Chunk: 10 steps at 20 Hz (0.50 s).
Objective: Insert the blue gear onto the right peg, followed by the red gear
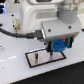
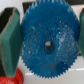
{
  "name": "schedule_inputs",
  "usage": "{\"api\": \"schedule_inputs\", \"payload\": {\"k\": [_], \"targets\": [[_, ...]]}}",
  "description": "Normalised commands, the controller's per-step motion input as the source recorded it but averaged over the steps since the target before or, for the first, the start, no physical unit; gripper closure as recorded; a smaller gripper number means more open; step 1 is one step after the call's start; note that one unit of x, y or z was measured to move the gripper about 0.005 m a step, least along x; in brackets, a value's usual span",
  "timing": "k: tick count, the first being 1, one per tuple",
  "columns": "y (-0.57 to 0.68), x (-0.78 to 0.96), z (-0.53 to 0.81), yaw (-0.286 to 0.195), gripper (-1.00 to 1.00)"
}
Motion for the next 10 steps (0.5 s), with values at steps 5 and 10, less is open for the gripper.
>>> {"api": "schedule_inputs", "payload": {"k": [5,10], "targets": [[-0.06,0.07,-0.02,0.0,1.0],[-0.08,0.1,0.27,0.0,1.0]]}}
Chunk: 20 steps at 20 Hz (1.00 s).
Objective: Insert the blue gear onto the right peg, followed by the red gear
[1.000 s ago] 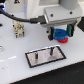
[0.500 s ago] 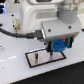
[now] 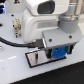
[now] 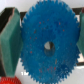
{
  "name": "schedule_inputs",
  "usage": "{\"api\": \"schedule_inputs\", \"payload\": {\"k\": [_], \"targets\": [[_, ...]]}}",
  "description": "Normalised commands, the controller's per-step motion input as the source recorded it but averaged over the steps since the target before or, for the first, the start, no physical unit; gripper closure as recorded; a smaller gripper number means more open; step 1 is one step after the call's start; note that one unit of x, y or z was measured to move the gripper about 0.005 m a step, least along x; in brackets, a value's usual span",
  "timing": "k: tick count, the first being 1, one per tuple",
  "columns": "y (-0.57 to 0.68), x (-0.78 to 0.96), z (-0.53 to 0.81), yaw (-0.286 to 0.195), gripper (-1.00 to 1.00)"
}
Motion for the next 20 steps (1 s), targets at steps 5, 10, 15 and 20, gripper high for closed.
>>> {"api": "schedule_inputs", "payload": {"k": [5,10,15,20], "targets": [[0.0,0.0,0.2,0.0,1.0],[-0.13,0.14,0.01,0.0,1.0],[-0.11,0.14,-0.01,0.0,1.0],[-0.08,0.11,0.15,0.0,1.0]]}}
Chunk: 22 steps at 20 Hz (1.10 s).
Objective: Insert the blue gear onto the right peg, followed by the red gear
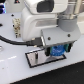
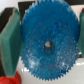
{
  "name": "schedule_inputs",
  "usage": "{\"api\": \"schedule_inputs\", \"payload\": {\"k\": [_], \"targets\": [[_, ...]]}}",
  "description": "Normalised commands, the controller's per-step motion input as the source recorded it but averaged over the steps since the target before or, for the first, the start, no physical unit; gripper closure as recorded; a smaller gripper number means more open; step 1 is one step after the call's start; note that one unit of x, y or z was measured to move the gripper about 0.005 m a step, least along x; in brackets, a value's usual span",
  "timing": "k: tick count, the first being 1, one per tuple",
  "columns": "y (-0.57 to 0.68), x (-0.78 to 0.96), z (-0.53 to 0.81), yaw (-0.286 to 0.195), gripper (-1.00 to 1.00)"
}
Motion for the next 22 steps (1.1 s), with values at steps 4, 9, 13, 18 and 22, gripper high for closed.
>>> {"api": "schedule_inputs", "payload": {"k": [4,9,13,18,22], "targets": [[0.0,0.0,0.28,0.0,1.0],[-0.15,0.21,-0.01,0.0,1.0],[-0.15,0.17,-0.09,0.0,1.0],[-0.12,0.12,-0.09,0.0,1.0],[0.03,0.01,0.09,0.0,1.0]]}}
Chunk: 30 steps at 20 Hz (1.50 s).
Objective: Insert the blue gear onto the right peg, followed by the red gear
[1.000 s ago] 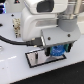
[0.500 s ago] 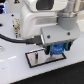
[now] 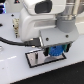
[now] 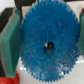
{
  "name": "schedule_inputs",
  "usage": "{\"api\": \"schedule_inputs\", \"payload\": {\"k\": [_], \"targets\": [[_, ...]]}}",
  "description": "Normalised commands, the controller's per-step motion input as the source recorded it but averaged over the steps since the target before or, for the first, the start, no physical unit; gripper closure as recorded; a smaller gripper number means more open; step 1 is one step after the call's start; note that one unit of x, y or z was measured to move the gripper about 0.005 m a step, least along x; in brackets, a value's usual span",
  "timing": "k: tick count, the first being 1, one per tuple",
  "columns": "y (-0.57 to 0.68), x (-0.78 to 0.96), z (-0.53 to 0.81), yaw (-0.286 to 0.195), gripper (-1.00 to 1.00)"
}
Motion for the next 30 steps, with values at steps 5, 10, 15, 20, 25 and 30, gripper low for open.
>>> {"api": "schedule_inputs", "payload": {"k": [5,10,15,20,25,30], "targets": [[0.02,-0.01,0.21,0.0,1.0],[-0.11,0.17,-0.05,0.0,1.0],[-0.14,0.16,-0.05,0.0,1.0],[-0.12,0.19,-0.05,0.0,1.0],[-0.09,0.12,0.09,0.0,1.0],[0.06,0.02,0.23,0.0,1.0]]}}
